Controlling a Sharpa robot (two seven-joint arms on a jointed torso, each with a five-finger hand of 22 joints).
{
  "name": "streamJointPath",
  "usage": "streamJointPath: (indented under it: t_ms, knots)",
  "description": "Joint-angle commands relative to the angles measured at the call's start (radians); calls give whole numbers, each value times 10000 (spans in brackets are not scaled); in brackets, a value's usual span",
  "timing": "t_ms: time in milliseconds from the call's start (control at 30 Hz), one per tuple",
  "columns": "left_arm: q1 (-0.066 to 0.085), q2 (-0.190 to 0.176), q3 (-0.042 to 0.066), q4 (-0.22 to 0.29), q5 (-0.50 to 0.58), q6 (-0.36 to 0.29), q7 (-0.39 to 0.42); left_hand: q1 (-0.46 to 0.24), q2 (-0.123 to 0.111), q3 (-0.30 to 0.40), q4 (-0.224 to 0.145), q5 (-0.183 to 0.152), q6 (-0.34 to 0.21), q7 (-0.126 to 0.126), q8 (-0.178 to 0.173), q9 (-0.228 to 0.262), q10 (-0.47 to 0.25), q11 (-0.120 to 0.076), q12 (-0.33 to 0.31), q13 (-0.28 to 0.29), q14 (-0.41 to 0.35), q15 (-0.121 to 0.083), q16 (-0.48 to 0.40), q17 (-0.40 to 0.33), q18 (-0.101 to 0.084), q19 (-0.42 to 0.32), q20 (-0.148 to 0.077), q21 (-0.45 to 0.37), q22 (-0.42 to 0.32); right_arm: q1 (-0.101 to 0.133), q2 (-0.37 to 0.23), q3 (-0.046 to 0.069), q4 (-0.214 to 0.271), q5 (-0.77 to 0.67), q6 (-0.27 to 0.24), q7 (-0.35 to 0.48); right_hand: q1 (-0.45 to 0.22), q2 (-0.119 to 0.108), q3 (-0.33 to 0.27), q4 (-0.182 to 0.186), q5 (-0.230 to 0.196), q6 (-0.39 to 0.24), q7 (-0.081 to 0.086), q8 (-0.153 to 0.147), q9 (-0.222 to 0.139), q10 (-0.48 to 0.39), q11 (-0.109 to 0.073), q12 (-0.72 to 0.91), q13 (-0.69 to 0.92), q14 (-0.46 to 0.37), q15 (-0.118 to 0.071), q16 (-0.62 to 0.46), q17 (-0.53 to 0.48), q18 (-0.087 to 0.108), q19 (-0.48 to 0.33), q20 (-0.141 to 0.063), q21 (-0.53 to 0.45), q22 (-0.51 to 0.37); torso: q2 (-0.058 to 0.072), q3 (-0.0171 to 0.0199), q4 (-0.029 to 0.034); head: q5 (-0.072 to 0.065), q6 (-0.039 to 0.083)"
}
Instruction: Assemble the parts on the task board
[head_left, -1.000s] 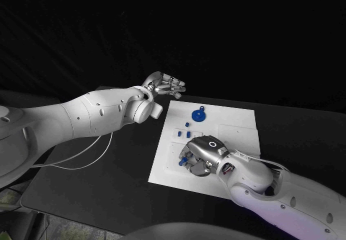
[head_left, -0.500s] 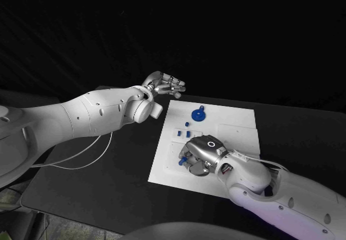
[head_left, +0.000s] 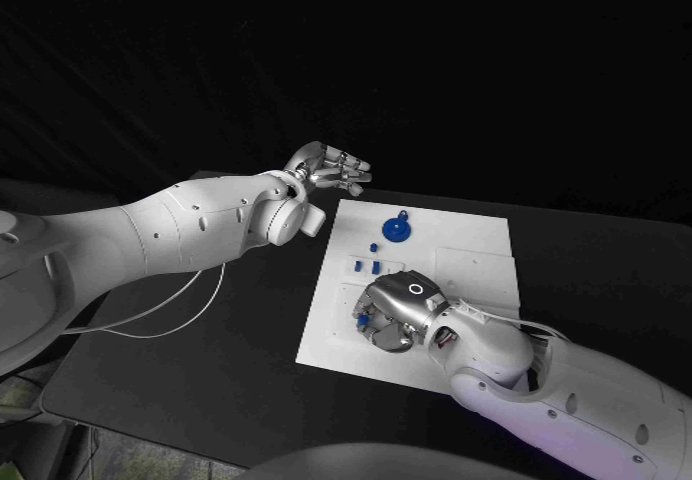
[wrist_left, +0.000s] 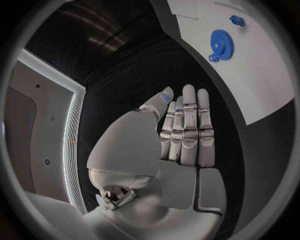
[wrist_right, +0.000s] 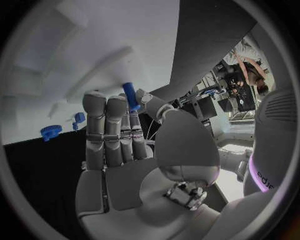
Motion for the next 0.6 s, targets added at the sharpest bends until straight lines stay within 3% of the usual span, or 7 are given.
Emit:
streamJointPath:
  t_ms: [33,267,600]
  knots:
    - [1,20,9,12,53,137,68,-6,126,-67,8,-44,55,-10,-55,-6,-21,-1,-3,-9,64,-20,-3,15,-150,41,-6,-5,6,-83,-9,-108,-133,95,512,-62,-154,-146,-508,58,-129,-91,-49,15,-84,122,-150,-21,-31,19,-57,-26,-24,102,458,-67,-40,-31,0,6,-9,0,11]
    - [1,19,9,6,53,150,59,-6,126,-67,8,-44,55,-10,-55,-6,-21,-1,-3,-9,64,-20,-3,15,-150,41,-6,-5,6,-82,17,-134,-168,236,354,-46,-157,-250,-1319,185,-134,-749,126,14,-271,58,-79,-17,-34,20,-9,0,-39,133,465,-25,-26,-80,6,17,-11,5,0]
    - [1,11,9,-2,53,176,44,-6,126,-67,8,-44,55,-10,-55,-6,-21,-1,-3,-9,64,-20,-3,15,-150,41,-6,-5,6,-82,13,-143,-180,353,47,-72,-109,-321,-1687,232,-135,-1508,115,-1,-304,-19,-97,-16,-31,20,-23,24,-72,176,465,-24,10,-150,4,13,-8,-26,11]
